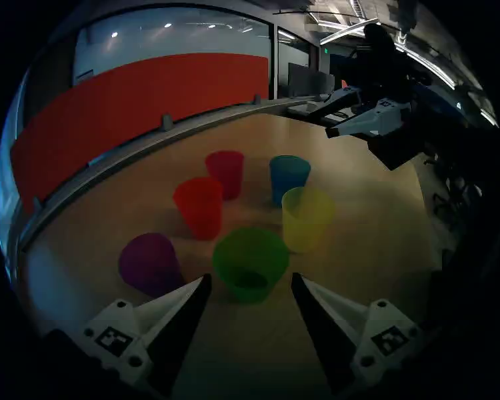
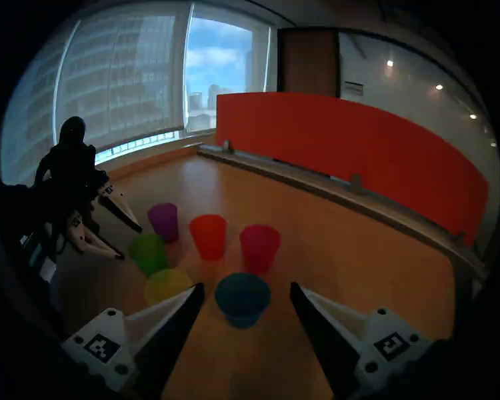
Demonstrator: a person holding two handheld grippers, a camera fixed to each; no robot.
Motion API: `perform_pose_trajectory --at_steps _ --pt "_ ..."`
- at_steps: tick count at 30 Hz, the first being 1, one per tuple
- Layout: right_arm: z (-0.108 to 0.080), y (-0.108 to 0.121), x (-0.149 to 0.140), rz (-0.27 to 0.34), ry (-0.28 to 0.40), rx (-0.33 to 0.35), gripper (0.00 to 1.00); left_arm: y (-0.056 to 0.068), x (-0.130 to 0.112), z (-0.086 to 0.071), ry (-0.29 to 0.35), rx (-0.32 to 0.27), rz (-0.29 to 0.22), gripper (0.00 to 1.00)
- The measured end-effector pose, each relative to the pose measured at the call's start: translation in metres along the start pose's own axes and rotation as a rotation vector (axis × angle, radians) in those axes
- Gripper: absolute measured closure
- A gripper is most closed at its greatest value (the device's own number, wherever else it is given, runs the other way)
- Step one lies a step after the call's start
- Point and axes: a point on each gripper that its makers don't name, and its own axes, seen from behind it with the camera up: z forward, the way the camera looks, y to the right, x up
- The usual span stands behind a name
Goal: Pour water
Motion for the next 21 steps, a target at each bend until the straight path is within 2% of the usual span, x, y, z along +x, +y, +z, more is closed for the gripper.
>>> perform_pose_trajectory --at_steps 21 --pt "0.020 -0.002 -0.018 -0.005 -0.034 0.016 0.01 -0.002 -0.004 0.031 -0.036 -0.025 -0.002 0.11"
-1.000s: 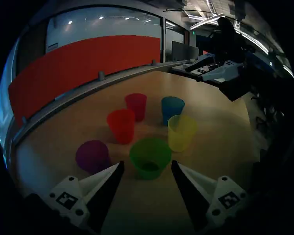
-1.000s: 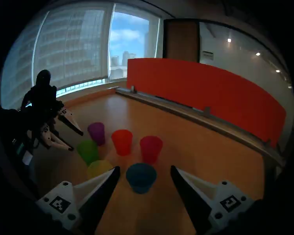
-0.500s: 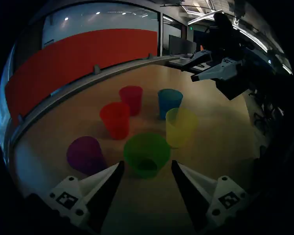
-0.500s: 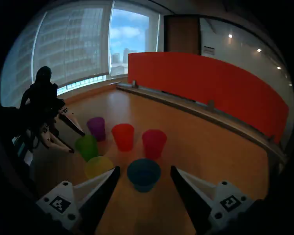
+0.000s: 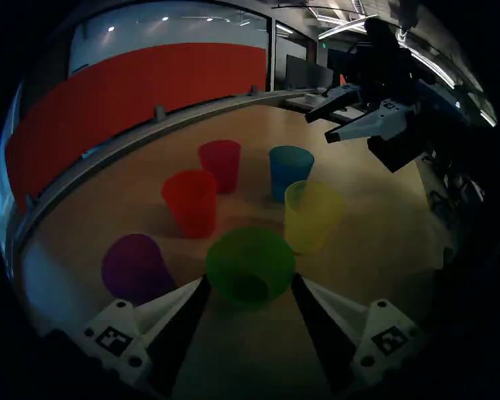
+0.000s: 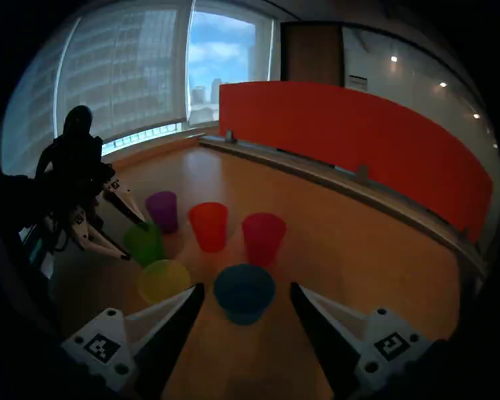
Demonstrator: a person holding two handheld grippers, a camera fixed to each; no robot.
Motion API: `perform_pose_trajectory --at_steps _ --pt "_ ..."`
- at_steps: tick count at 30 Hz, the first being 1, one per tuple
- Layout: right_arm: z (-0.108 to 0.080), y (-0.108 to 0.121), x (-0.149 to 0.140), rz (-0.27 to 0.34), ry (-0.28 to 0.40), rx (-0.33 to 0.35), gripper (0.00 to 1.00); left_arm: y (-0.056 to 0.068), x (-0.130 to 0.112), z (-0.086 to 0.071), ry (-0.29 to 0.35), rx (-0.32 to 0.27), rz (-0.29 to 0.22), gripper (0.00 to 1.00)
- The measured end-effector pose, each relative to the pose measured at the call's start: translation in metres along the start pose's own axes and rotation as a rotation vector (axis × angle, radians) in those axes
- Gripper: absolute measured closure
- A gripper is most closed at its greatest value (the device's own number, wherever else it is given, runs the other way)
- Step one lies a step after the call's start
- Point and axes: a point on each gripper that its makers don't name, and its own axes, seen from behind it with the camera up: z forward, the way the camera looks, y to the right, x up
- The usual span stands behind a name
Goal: Pour water
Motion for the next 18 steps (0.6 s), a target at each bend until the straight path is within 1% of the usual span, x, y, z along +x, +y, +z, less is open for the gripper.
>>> perform_pose_trajectory --at_steps 12,18 --pt "0.006 0.001 -0.007 0.003 -0.016 0.003 0.01 -0.002 -0.001 0.013 -0.010 -0.009 0.010 0.11" --pt "0.008 0.002 -0.009 0.004 -0.019 0.005 0.01 -0.003 0.002 0.017 -0.002 -0.006 0.013 0.11"
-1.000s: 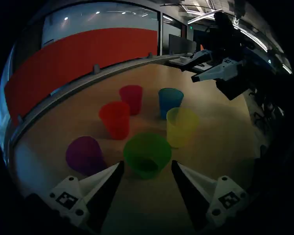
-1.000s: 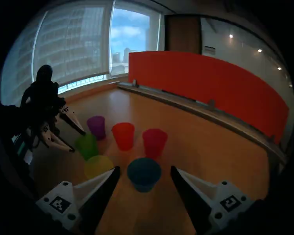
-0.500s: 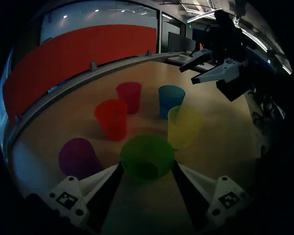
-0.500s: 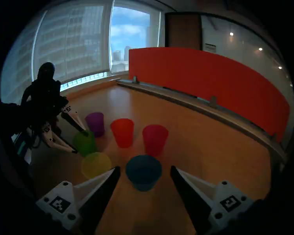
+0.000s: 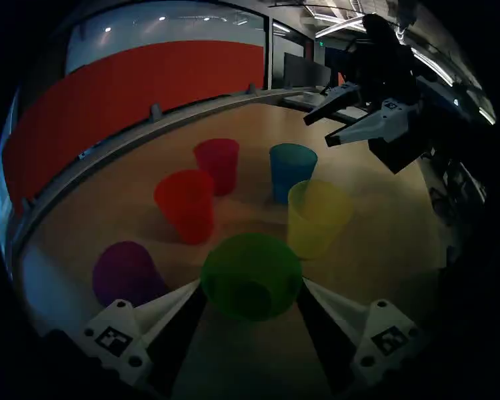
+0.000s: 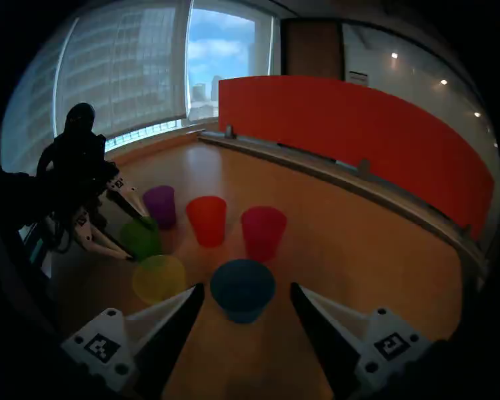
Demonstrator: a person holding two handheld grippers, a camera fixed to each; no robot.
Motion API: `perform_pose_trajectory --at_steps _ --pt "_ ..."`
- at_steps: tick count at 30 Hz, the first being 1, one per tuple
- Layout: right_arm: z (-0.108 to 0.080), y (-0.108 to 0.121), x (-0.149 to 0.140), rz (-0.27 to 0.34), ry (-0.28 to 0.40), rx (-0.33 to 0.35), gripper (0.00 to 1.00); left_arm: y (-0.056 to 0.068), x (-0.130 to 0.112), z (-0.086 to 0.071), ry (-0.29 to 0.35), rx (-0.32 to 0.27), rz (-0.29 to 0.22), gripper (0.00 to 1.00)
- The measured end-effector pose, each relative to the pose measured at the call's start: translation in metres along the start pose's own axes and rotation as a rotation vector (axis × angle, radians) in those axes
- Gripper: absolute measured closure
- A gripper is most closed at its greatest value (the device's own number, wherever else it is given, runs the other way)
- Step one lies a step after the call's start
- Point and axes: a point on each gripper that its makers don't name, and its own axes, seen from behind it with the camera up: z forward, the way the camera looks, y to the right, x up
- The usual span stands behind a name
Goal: Pour water
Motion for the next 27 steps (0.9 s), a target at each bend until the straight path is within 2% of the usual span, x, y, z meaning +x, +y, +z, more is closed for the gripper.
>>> perform_pose_trajectory --at_steps 13,27 --pt "0.006 -0.002 -0.006 0.002 -0.015 0.008 0.01 -0.002 0.001 0.000 0.003 0.007 -0.004 0.14" --pt "0.022 -0.003 -0.022 -0.002 -0.046 0.010 0.01 -0.003 0.008 -0.007 0.027 0.013 0.003 0.14"
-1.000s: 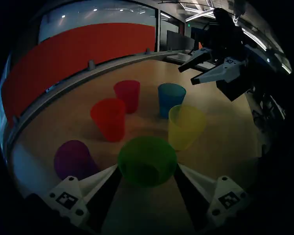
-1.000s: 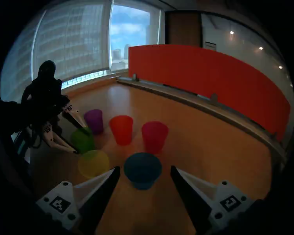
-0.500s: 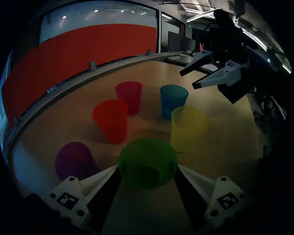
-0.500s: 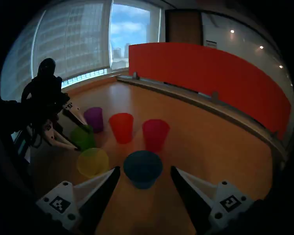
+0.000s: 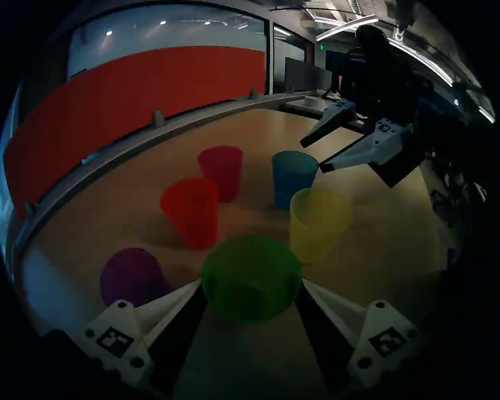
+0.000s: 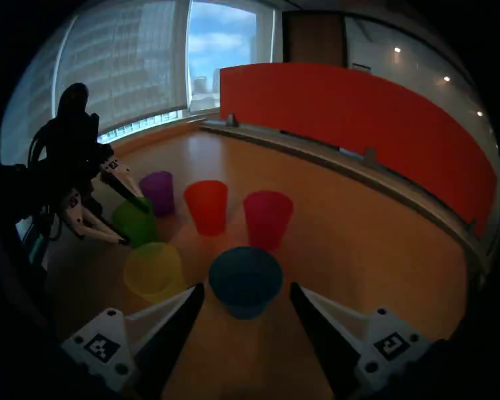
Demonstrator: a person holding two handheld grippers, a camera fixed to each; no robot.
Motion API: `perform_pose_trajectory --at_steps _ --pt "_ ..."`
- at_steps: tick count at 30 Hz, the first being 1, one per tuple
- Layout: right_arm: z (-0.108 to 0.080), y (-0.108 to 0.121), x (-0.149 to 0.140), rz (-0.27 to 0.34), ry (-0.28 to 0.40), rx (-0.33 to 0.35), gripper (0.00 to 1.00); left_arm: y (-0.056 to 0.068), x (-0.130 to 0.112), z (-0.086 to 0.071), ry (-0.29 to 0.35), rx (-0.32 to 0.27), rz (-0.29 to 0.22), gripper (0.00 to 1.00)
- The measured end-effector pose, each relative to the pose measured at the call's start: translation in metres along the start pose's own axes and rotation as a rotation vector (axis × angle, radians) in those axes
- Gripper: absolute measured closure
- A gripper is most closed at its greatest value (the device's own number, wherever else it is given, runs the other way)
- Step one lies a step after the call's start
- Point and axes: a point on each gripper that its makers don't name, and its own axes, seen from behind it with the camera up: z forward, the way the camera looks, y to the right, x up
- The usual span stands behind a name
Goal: Pour water
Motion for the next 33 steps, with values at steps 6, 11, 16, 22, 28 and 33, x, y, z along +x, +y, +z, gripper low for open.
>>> perform_pose_trajectory --at_steps 6,11,16,22,28,33 --pt "0.010 -0.001 -0.005 0.001 -0.010 0.006 0.01 -0.001 0.003 -0.003 0.016 0.007 -0.008 0.14" --pt "0.018 -0.001 -0.008 0.000 -0.015 0.005 0.01 -0.003 0.003 -0.007 0.022 0.014 -0.016 0.14" --pt "0.025 0.000 -0.010 -0.001 -0.019 0.001 0.01 -0.004 0.004 -0.010 0.029 0.017 -0.025 0.14" --pt "0.033 -0.003 -0.010 0.002 -0.019 0.010 0.01 -0.004 0.004 -0.012 0.033 0.014 -0.030 0.14" --pt "0.041 -0.004 -0.011 -0.003 -0.022 0.011 0.00 -0.003 0.004 -0.013 0.036 0.015 -0.026 0.14" --pt "0.046 -0.003 -0.015 -0.008 -0.029 0.003 0.02 -0.002 0.004 -0.015 0.037 0.017 -0.026 0.14"
